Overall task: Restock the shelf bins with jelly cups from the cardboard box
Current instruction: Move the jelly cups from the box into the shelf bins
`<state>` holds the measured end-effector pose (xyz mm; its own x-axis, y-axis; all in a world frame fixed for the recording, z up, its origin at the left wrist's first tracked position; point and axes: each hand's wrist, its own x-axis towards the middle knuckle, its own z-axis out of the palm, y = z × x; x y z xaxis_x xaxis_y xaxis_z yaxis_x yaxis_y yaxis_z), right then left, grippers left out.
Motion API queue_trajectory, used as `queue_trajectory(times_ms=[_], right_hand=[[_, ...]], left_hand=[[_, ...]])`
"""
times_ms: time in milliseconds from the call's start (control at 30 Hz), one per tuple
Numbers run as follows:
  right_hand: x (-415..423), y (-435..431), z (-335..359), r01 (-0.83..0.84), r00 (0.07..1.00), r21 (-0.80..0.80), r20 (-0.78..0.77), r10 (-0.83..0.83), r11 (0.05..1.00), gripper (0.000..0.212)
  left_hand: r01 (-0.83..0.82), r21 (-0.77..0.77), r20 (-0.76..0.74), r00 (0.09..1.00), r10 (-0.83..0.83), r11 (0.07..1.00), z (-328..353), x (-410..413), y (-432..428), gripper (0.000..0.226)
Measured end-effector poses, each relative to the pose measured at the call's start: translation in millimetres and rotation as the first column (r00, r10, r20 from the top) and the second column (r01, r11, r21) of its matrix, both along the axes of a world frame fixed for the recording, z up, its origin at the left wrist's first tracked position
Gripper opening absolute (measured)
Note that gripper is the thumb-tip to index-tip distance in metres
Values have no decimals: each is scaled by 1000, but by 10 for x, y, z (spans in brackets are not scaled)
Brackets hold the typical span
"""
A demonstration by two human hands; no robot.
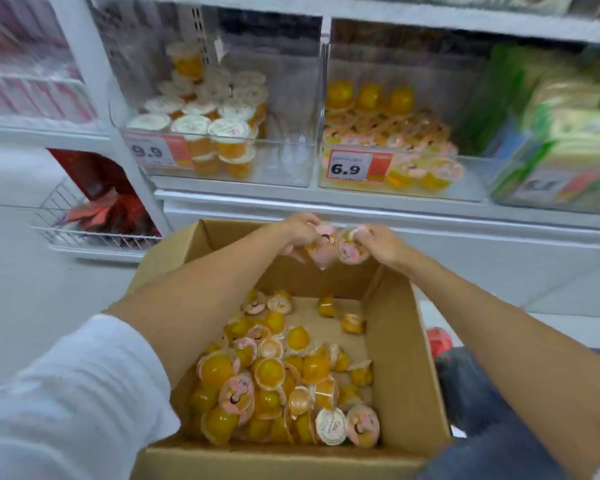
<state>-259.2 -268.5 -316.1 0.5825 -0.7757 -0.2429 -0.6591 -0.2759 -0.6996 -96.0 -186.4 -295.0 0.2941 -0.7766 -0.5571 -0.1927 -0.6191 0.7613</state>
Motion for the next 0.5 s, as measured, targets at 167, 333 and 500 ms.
queue_trajectory(times_ms=[167,333,500], right_hand=[[-256,-140,1033,107,986,-243,151,-71,964,27],[-507,-447,1540,228,948,-411,303,-103,883,38],[-631,-1013,1507,436,882,-498,401,-247,749,28]], left_hand=[[4,-293,-95,995,-34,956,905,-156,-273,40],[31,-451,-55,997,-62,892,1432,-340,-782,35],[64,-546,275,956,106,836,1351,-511,-1616,44]])
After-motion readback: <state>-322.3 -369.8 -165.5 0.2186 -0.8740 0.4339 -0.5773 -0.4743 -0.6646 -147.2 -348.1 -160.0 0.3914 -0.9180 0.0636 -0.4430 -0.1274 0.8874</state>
